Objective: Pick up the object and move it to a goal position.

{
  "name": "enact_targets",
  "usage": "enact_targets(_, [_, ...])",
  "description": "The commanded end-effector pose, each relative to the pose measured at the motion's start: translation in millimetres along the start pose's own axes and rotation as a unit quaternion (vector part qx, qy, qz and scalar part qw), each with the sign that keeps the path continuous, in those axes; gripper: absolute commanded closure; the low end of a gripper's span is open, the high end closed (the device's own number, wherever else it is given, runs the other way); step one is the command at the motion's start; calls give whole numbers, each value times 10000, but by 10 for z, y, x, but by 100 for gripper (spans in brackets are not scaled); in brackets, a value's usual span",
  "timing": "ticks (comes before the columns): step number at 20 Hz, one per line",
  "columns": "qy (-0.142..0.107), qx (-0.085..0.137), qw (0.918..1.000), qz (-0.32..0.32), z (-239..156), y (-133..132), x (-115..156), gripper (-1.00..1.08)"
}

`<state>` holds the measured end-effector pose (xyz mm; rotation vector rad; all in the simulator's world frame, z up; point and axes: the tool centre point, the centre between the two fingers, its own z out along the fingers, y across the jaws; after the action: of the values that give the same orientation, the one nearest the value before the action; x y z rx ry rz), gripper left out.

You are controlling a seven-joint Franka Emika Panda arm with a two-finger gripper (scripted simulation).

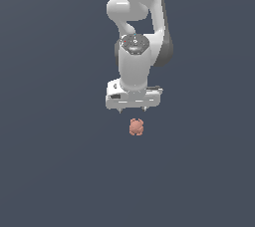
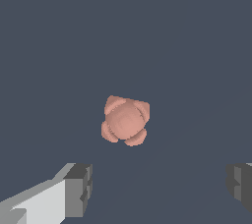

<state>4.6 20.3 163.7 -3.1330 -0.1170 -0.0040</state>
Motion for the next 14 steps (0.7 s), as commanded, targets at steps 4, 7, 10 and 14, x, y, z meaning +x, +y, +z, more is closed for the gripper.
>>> enact_targets(4, [-53, -9, 10000, -66, 30, -42, -25, -92])
enact_targets(7, [-188, -34, 9995, -244, 99, -146, -93, -92])
enact_targets(10, [-254, -46, 9991, -347, 119, -192, -131, -92])
enact_targets(14, [-237, -43, 9992, -310, 122, -183, -119, -92])
